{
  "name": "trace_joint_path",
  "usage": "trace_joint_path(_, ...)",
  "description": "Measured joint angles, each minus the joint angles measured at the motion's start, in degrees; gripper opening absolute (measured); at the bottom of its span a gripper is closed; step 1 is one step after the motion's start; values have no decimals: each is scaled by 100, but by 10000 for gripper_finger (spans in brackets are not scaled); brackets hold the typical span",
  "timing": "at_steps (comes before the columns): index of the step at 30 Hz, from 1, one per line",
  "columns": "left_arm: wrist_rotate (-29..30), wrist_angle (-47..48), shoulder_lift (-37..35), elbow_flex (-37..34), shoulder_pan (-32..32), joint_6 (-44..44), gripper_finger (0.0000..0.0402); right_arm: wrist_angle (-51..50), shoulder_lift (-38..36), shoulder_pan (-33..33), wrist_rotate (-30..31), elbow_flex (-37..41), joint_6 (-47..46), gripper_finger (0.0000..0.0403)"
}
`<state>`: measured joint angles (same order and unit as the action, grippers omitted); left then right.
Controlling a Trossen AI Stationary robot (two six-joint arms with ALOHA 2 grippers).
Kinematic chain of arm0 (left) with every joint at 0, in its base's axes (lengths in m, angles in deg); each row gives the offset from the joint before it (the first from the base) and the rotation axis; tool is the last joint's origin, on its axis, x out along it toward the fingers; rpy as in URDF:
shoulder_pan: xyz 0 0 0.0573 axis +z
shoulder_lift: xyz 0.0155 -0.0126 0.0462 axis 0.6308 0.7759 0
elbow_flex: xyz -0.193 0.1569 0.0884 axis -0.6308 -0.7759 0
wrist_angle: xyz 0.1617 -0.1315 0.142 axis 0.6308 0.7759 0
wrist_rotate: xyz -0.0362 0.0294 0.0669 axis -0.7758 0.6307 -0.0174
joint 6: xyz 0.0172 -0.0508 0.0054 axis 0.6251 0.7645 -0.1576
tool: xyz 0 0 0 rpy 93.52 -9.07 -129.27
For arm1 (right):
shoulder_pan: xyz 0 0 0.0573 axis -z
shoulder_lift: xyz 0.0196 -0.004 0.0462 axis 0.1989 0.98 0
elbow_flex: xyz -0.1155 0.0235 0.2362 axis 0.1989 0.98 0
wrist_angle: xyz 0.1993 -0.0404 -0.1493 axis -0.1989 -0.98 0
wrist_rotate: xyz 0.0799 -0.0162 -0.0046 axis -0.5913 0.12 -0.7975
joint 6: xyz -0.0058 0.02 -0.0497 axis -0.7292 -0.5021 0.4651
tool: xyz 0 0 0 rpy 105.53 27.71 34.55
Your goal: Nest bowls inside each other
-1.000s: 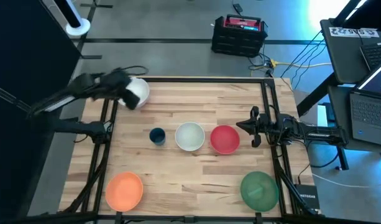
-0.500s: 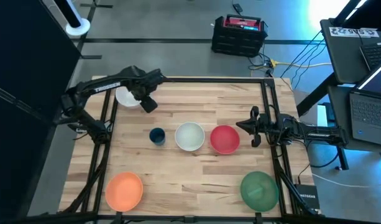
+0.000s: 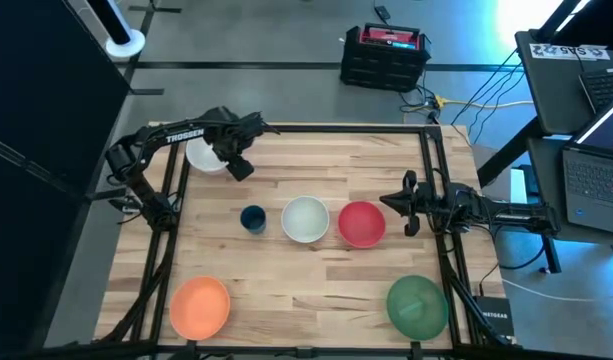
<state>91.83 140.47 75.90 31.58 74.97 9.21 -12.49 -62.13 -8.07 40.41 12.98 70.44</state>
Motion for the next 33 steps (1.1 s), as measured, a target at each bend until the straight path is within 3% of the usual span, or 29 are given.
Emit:
trace_joint_path(15,-9,-668,-2,-668,136,-80,137,0,2,0,0,0,-2,1)
trace_joint_path(19,-24,-659,-2,-668,178,-230,105,0,0,0,0,0,1,1)
trace_joint_path(24,-206,-663,-5,-666,269,-390,18,0,1,0,0,-1,6,1)
trace_joint_path(27,-225,-655,-12,-661,287,-388,9,0,0,0,-2,0,-3,1)
trace_joint_path(33,-422,-339,-104,-530,139,-265,7,-2,1,0,-95,0,-879,1)
